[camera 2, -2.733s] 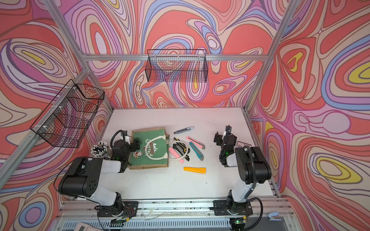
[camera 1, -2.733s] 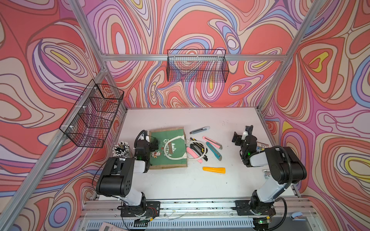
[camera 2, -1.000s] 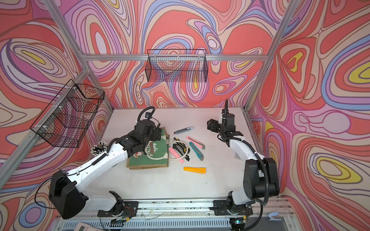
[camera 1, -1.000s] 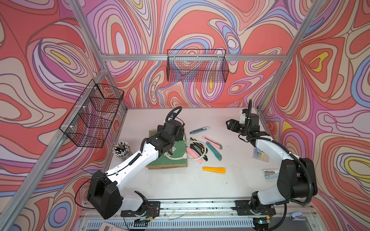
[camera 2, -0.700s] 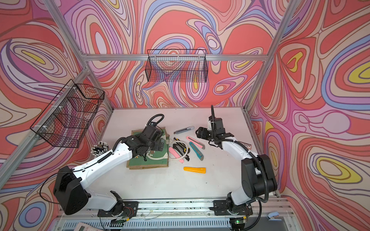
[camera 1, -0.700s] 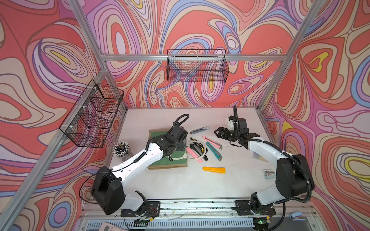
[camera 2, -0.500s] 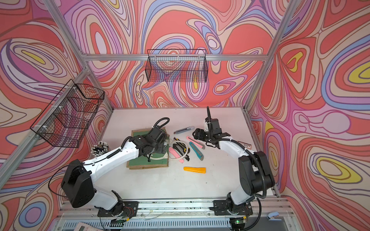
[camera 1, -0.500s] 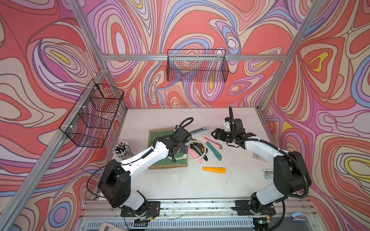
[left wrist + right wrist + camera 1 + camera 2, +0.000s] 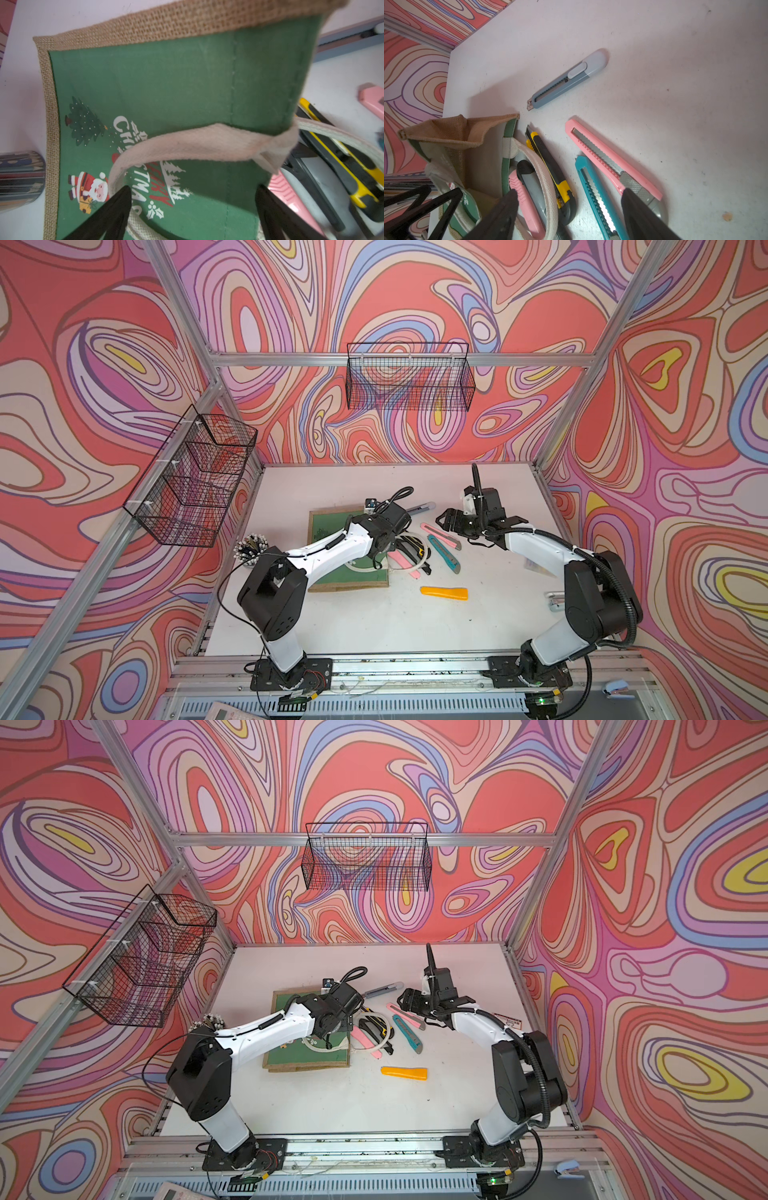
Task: Place the art knife into the pouch
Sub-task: Open the pouch at the center of the board.
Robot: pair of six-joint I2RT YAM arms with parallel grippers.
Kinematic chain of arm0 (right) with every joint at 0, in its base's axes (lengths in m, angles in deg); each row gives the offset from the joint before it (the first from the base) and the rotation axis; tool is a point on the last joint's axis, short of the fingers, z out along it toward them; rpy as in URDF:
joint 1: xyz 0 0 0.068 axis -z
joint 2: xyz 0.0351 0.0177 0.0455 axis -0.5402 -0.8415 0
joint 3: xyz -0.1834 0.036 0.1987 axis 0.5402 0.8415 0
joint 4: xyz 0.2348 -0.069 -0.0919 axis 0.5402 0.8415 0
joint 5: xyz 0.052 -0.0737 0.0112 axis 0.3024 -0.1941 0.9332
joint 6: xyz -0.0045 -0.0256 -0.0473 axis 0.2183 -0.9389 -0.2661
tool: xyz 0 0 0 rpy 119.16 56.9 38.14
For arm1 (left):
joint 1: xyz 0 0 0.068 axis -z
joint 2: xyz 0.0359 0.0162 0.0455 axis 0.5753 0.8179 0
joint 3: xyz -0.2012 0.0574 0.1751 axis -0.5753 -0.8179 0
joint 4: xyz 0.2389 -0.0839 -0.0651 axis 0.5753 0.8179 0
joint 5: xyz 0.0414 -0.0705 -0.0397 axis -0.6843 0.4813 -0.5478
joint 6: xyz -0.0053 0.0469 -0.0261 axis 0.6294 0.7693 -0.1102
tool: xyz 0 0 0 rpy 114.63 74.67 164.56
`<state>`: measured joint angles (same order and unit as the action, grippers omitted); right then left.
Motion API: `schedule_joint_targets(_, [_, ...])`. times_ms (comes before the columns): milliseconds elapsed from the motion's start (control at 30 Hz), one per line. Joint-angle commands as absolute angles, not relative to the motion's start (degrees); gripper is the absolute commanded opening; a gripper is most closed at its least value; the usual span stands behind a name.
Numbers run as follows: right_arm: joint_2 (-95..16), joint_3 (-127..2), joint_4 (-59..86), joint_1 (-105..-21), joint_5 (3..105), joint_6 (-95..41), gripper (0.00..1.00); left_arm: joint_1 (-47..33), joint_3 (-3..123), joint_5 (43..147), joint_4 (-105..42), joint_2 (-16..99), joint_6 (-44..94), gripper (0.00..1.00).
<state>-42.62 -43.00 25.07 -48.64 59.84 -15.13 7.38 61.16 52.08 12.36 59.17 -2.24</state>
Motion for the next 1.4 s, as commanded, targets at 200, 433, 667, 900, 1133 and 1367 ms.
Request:
schedule_joint_targets(200, [-41.46, -43.2, 28.24, -48.96, 58.42, -16.13, 0.81, 11.63, 66.76, 42.31, 15.65, 64.7, -8.67, 0.96])
schedule_joint_targets(433, [-41.9, -43.91, 29.41, -48.96, 57.7, -16.05, 0.79, 12.78, 69.39, 38.96, 18.96, 67.28, -8.11, 0.97])
schedule_joint_targets(667, [-41.78, -44.05, 30.76, -48.96, 57.0, -16.39, 0.79, 12.07, 72.12, 32.89, 22.79, 72.27, -7.81, 0.87])
schedule_joint_targets(900, [-42.13, -43.51, 30.51, -48.96, 56.5, -16.05, 0.78, 10.23, 71.02, 35.58, 18.08, 72.18, -4.77, 0.77])
schedule_joint_targets(1133, [-41.68, -43.25, 30.59, -48.96, 56.17, -15.96, 0.74, 9.62, 70.4, 35.58, 18.27, 73.18, -4.13, 0.61])
schedule_joint_targets(1367, [-41.08, -43.1, 29.4, -48.96, 60.94, -15.98, 0.71, 9.44, 70.39, 38.91, 16.4, 73.36, -1.02, 0.45])
